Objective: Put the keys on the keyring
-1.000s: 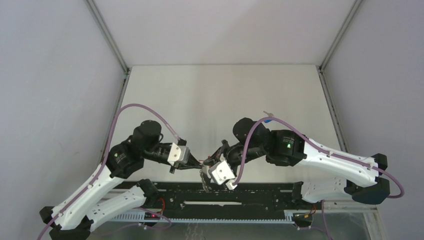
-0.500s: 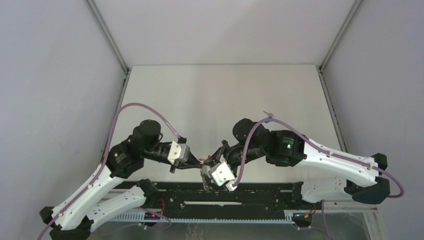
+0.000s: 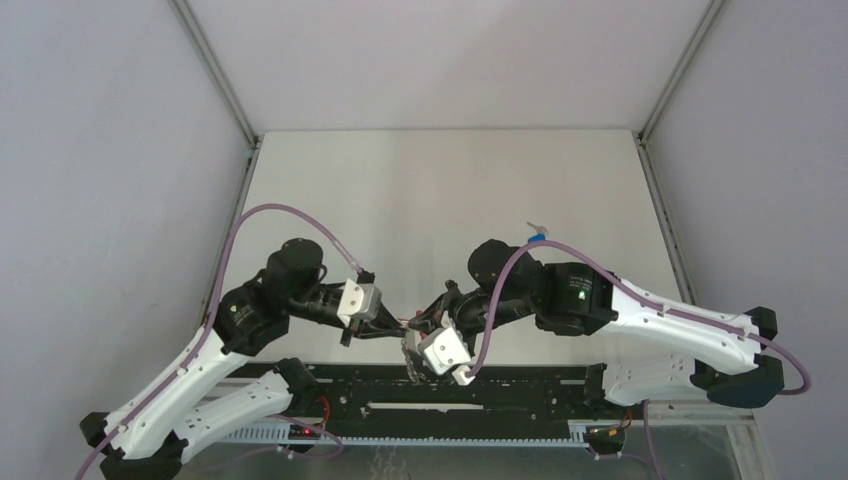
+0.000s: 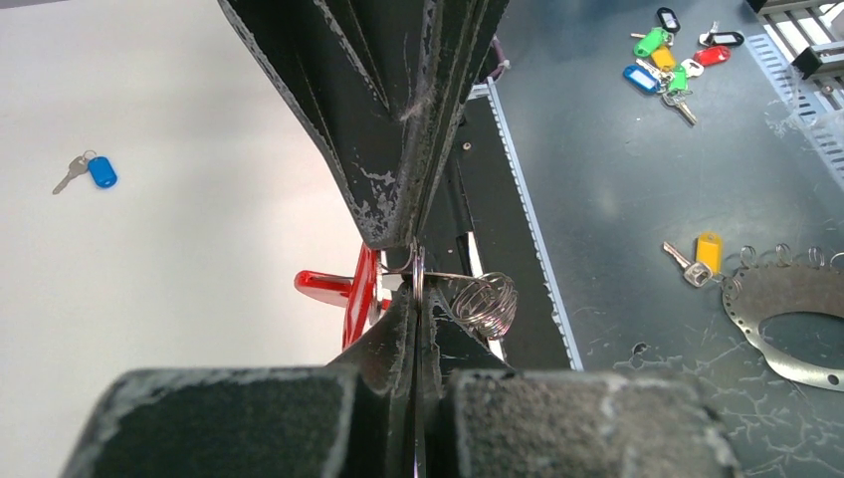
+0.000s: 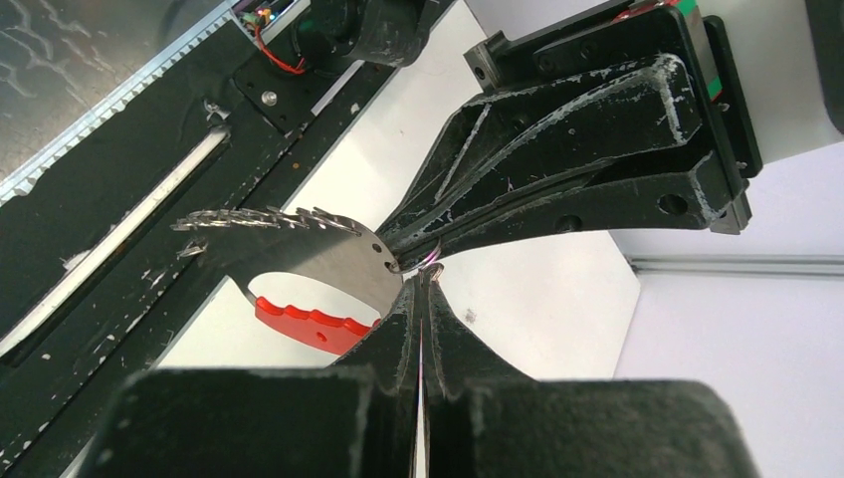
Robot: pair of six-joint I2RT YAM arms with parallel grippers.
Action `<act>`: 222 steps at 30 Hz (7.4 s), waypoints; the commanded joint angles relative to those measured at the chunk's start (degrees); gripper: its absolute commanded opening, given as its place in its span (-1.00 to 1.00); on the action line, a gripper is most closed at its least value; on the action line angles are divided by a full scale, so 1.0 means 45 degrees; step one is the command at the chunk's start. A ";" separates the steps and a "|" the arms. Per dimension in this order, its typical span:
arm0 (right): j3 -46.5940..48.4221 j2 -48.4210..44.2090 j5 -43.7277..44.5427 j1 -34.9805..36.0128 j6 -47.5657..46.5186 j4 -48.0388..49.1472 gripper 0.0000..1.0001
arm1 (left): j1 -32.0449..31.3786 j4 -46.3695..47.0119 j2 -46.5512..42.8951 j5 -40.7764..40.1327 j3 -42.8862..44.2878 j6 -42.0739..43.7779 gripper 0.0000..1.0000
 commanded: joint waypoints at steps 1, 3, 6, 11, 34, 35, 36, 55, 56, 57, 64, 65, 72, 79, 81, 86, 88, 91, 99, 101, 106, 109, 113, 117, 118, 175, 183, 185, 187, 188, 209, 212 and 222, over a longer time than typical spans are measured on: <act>0.0090 -0.0449 0.0039 0.0183 -0.0103 0.0344 -1.00 | 0.0086 0.0454 0.0063 0.0293 0.0391 -0.0366 -0.99; 0.0089 -0.0454 -0.0004 0.0205 -0.0105 0.0359 -1.00 | 0.0103 0.0460 0.0059 0.0284 0.0390 -0.0372 -0.99; 0.0084 -0.0469 -0.0097 0.0222 -0.0057 0.0464 -1.00 | 0.0106 0.0461 0.0056 0.0227 0.0365 -0.0391 -0.99; 0.0083 -0.0393 -0.0191 0.0227 -0.0071 0.0545 -1.00 | 0.0103 0.0439 0.0121 0.0176 0.0442 -0.0369 -0.99; -0.0478 -0.0783 -0.0157 -0.0207 -0.0084 0.0189 -1.00 | 0.0265 0.0443 0.0157 0.0512 0.0503 -0.0630 -0.99; -0.0477 -0.0764 -0.0127 -0.0186 -0.0118 0.0215 -1.00 | 0.0270 0.0458 0.0189 0.0480 0.0518 -0.0658 -1.00; -0.0482 -0.0745 -0.0121 -0.0157 -0.0151 0.0238 -1.00 | 0.0288 0.0450 0.0227 0.0472 0.0542 -0.0705 -0.99; -0.0482 -0.0442 0.0070 0.0100 -0.0480 0.0530 -1.00 | 0.0339 0.0284 0.0401 0.0414 0.0747 -0.0534 -0.99; -0.0477 -0.0421 0.0082 0.0092 -0.0460 0.0614 -1.00 | 0.0340 0.0284 0.0415 0.0413 0.0753 -0.0499 -0.99; -0.0484 -0.0397 0.0091 0.0091 -0.0460 0.0661 -1.00 | 0.0329 0.0284 0.0417 0.0379 0.0742 -0.0490 -1.00; -0.0482 -0.0241 -0.0025 0.0090 -0.0311 0.1080 -1.00 | 0.0340 0.0206 0.0407 0.0251 0.0739 -0.0238 -0.99; -0.0470 -0.0208 -0.0040 0.0073 -0.0278 0.1129 -1.00 | 0.0340 0.0189 0.0394 0.0253 0.0730 -0.0208 -0.99; -0.0479 -0.0075 -0.0262 -0.0326 0.0437 0.1393 -1.00 | 0.0340 -0.0216 0.0233 0.0198 0.0700 0.0426 -1.00; -0.0512 -0.0376 -0.1360 -0.1927 0.2797 0.1675 -1.00 | 0.0339 -0.0709 0.0040 0.0102 0.0843 0.0770 -0.99; -0.0794 -0.0648 -0.2283 -0.2837 0.4546 0.2526 -1.00 | 0.0336 -0.0840 -0.0054 0.0126 0.0843 0.0816 -0.99; -0.0855 -0.0536 -0.2638 -0.4102 0.7597 0.2867 -1.00 | 0.0340 -0.0868 -0.0114 0.0252 0.0865 0.0778 -0.99; -0.0788 -0.0462 -0.2971 -0.4410 0.8690 0.2628 -1.00 | 0.0339 -0.0902 -0.0164 0.0256 0.0892 0.0763 -0.99; -0.0901 -0.0531 -0.4264 -0.4770 0.9929 0.2629 -1.00 | 0.0335 -0.0992 -0.0187 0.0282 0.0886 0.0814 -0.99; -0.1816 -0.0877 -0.5334 -0.4728 1.1018 0.3805 -1.00 | 0.0334 -0.1005 -0.0158 0.0390 0.1068 0.0620 -0.99; -0.1881 -0.1027 -0.4714 -0.4193 1.0270 0.3671 -1.00 | 0.0330 -0.0985 -0.0135 0.0457 0.1105 0.0497 -0.99; -0.2022 -0.1229 -0.4150 -0.4436 1.0922 0.4727 -1.00 | 0.0355 -0.0824 0.0040 0.0699 0.1251 0.0059 -0.99; -0.3392 -0.1411 -0.5491 -0.6012 1.4526 0.7929 -1.00 | 0.0361 -0.0815 0.0009 0.0747 0.1314 -0.0068 -0.99; -0.4202 -0.1659 -0.4817 -0.6450 1.5809 0.8434 -1.00 | 0.0378 -0.1117 -0.0032 0.0688 0.1295 0.0207 -0.99; -0.2939 -0.1108 -0.2794 -0.7103 1.6925 0.5453 -1.00 | 0.0389 -0.1174 0.0038 0.0708 0.1315 0.0256 -0.99; -0.2608 -0.0927 -0.2722 -0.7200 1.6918 0.4784 -1.00 | 0.0390 -0.1153 0.0067 0.0721 0.1339 0.0224 -0.99; -0.2274 -0.2014 -0.0874 -0.0174 0.2321 0.3477 -1.00 | 0.0400 -0.0930 0.0770 0.1796 0.1297 0.0820 -0.99; -0.2279 -0.2058 -0.0878 0.0000 0.2238 0.3480 -1.00 | 0.0408 -0.0741 0.0798 0.1781 0.1276 0.0673 -0.99; -0.2222 -0.2041 -0.0858 0.0029 0.2219 0.3436 -1.00 | 0.0411 -0.0750 0.0798 0.1759 0.1276 0.0676 -0.99; -0.2153 -0.2014 -0.0794 0.0050 0.2218 0.3416 -1.00 | 0.0398 -0.0734 0.0806 0.1777 0.1276 0.0672 -0.99; -0.2131 -0.2009 -0.0756 0.0068 0.2200 0.3418 -1.00 | 0.0399 -0.0732 0.0803 0.1777 0.1276 0.0682 -0.99; -0.1781 -0.1585 -0.0762 0.0188 0.2121 0.3457 -1.00 | 0.0399 -0.0748 0.0651 0.1523 0.1182 0.0761 -0.99; -0.1793 -0.1553 -0.0757 0.0208 0.2103 0.3468 -1.00 | 0.0390 -0.0748 0.0630 0.1489 0.1159 0.0781 -1.00; -0.1697 -0.1379 -0.0702 0.0217 0.2116 0.3464 -1.00 | 0.0398 -0.0763 0.0564 0.1465 0.1142 0.0829 -0.99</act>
